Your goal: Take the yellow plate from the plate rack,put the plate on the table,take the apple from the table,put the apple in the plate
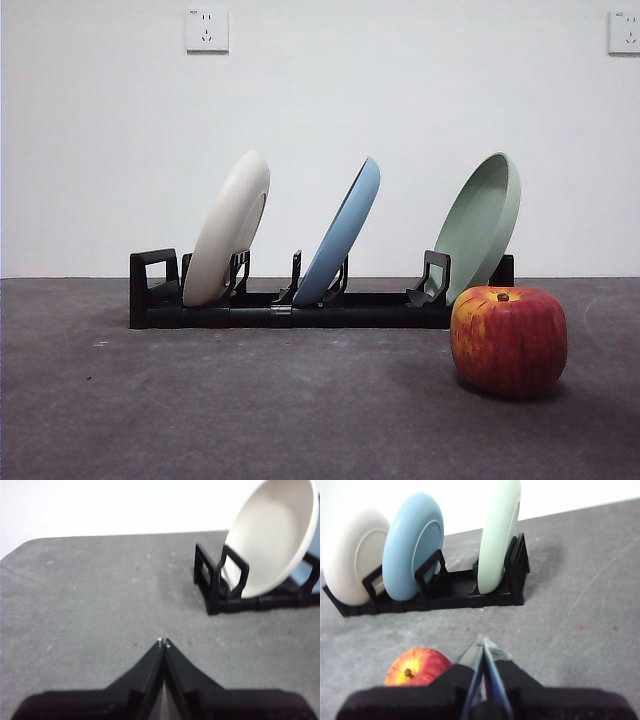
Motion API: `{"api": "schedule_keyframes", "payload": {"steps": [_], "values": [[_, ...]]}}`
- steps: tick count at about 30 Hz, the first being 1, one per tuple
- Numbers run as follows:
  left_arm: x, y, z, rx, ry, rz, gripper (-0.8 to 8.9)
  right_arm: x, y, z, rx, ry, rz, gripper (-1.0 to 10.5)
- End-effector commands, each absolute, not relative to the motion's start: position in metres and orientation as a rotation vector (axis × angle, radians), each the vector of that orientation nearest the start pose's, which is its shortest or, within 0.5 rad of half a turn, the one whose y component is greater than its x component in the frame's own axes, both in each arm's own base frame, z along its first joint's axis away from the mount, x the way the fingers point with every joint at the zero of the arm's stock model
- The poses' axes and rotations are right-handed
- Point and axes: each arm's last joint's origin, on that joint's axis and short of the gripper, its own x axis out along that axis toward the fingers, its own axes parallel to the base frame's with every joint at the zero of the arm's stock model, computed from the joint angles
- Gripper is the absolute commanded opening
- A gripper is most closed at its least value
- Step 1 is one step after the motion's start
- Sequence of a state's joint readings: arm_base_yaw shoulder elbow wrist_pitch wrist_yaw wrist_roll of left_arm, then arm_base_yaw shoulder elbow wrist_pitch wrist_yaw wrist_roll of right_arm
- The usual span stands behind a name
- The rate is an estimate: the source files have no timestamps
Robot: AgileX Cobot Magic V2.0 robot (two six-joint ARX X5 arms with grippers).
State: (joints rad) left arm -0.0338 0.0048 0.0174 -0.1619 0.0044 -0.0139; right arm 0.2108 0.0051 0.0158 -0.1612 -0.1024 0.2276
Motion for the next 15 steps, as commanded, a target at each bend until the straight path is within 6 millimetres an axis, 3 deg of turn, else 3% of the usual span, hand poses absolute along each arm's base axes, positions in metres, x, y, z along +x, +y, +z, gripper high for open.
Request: {"api": "schedule_keyframes", "payload": {"steps": [1, 6, 15], "values": [[0.096, -0.003, 0.152, -0.124, 0.135, -0.032, -0.06, 0.093, 0.023, 0.153, 0.319, 0.206, 0.283, -0.1], [0.094, -0.003, 0.169, -0.163, 0.126, -0.03, -0.06, 0.094, 0.023, 0.167, 0.393, 0.216, 0.269, -0.1], [0.109, -0.004, 0.227, -0.205, 0.172, -0.023, -0.06, 0.108, 0.026, 0.215, 0.393, 0.272, 0.26, -0.1]]}}
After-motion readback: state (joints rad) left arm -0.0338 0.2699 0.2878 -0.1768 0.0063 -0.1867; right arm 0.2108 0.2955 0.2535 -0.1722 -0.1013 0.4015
